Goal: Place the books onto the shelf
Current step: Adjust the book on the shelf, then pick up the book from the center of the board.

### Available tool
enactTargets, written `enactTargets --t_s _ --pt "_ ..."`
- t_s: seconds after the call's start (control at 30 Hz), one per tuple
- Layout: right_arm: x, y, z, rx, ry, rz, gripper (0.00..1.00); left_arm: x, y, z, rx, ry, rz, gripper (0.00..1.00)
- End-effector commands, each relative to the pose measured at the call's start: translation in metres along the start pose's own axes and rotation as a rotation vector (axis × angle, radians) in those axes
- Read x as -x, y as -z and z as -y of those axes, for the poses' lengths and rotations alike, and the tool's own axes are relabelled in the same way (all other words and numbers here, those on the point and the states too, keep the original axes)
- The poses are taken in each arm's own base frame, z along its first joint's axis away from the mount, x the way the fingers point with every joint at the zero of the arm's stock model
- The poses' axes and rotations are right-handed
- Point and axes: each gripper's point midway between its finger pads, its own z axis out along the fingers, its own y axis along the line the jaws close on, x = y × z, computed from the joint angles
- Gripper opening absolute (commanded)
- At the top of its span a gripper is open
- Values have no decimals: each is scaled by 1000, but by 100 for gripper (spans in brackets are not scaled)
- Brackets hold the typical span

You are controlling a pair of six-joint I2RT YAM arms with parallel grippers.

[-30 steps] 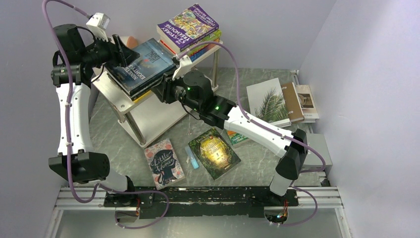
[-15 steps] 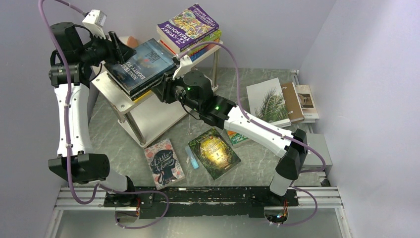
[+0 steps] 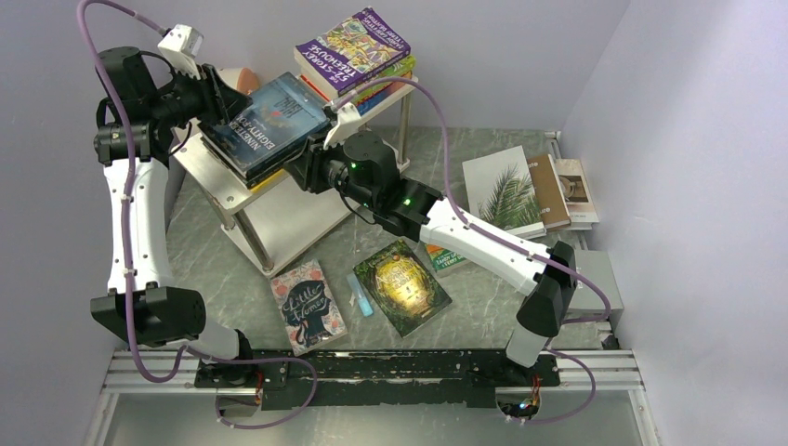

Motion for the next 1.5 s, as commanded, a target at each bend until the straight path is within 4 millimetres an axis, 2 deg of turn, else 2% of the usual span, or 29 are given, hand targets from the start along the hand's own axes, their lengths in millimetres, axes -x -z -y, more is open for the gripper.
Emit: enactTargets --t_s 0.0,0.3,0.47,0.57,0.67,0.77,0.83,0.9,1.0,1.07,1.17,1.3,1.4,1.47 --pt "13 -5 -7 11 -11 45 28 4 9 23 -79 -5 9 39" --pt "12 -9 -7 8 -10 41 28 3 8 27 -103 -5 11 35" --pt "16 -7 -8 11 -10 49 28 5 10 14 -20 8 2 38" --pt "21 -1 -12 24 -11 52 29 18 17 10 51 12 25 54" --pt "37 17 -16 33 -18 73 31 34 30 15 92 1 63 69" --pt "49 44 -17 33 -27 92 33 50 44 23 129 -6 108 79" --pt "52 64 -12 16 -33 99 36 58 53 28 151 6 137 82" --pt "49 83 3 -42 -34 98 39 62 62 35 162 30 156 83" --pt "35 113 40 -183 -34 89 51 56 76 47 176 67 169 84" --pt "31 138 68 -276 -42 97 59 47 87 56 186 86 175 85" --pt "7 166 112 -405 -50 57 67 26 104 69 199 120 159 85" --pt "-47 196 178 -533 -128 -57 72 -16 125 89 213 203 130 84" --pt "-93 214 218 -630 -186 -154 74 -44 140 100 236 248 119 83" --pt "-124 228 239 -707 -227 -218 75 -73 142 105 247 282 66 83"
